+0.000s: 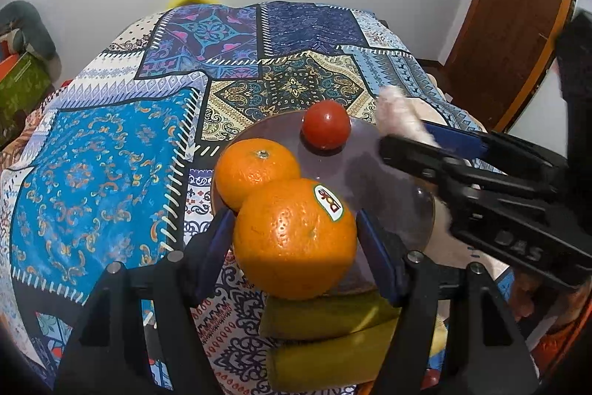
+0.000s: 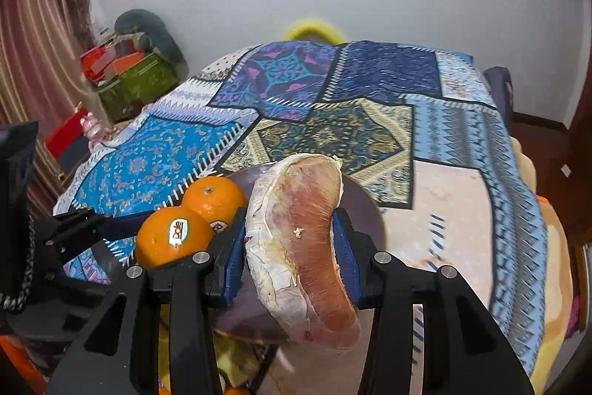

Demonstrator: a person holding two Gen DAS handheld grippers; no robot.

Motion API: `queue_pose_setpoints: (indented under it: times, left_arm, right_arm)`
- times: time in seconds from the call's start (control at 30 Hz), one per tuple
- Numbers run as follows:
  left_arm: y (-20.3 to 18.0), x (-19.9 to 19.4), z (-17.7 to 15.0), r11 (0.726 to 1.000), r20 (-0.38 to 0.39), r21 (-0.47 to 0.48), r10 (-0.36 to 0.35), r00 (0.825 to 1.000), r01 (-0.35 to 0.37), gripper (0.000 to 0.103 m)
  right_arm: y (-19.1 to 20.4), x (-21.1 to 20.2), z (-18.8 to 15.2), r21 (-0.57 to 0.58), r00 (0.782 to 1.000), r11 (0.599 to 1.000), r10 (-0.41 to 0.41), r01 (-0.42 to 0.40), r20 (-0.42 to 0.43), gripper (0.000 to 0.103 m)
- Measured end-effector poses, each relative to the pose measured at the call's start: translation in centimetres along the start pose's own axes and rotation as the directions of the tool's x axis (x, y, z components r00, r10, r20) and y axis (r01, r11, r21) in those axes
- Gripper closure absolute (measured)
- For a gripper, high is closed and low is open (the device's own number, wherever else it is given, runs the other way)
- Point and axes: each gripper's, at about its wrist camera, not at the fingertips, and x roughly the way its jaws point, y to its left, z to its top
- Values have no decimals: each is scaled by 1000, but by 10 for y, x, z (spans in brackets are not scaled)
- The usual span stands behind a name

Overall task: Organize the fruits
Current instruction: 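Set the pomelo on the plate with the right gripper while the left gripper sets the orange, then move the right gripper down to the corn cobs beside the plate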

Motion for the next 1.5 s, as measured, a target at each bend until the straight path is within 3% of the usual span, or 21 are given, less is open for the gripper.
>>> queue_pose_setpoints:
  times: [0.3,0.43,0.6,0.67,0.77,0.83,1.13,1.5]
  left_arm:
    - [16,-9,1,997,13,-50,-66,998,66,34]
    - [20,-24,3,998,65,-48,-36,997,39,32]
    - [26,-27,0,998,66,-56,-5,998,9,32]
    - [27,-28,-2,998,66,-56,2,998,1,32]
    - [29,-32,-5,998,69,-57,10,998,-6,32]
    - [30,-37,-7,998,74,-56,20,997,-16,32]
    - [28,-64,-16,998,91,-52,39,995,-35,32]
    - [18,-108,-57,999,73,-28,48,996,-46,32]
  right_arm:
    - [-6,25,6,0,998,1000,30,-30,-52,62]
    - [-3,28,11,-14,998,999,39,-40,-51,62]
    - [6,37,12,-27,996,998,52,-55,-73,60]
    - [7,37,14,-37,998,999,6,-9,-58,59]
    - [1,36,18,-1,994,997,77,-77,-73,57]
    - [2,34,19,-7,995,998,66,-66,-70,57]
    - [10,-1,7,-65,999,998,-6,2,-48,56]
    - [29,-63,-32,-86,998,995,-43,40,-43,55]
